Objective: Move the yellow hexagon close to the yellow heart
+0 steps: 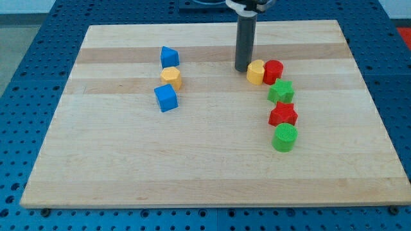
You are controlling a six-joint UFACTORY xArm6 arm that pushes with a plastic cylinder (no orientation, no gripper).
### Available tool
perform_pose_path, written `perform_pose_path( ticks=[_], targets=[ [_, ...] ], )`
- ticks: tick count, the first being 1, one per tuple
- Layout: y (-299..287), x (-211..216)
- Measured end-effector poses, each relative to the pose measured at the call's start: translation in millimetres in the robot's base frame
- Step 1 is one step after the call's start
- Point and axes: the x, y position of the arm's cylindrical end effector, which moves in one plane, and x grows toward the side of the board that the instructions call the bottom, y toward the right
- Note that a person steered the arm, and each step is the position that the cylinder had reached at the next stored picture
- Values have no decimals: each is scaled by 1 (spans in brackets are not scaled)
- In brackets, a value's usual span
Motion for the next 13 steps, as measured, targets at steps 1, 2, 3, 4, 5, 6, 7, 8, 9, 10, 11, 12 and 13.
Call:
perform_pose_path(
  ticks=[1,2,3,4,5,6,7,8,9,10,11,12,13],
  targets=[
    [2,0],
    [-16,0],
    [-60,2],
    [-101,3],
    [-138,3],
    [-166,3],
    [-190,11],
    [-200,23],
    [-202,51],
    [-197,91],
    [-169,99],
    [-124,90],
    [-84,69]
  ],
)
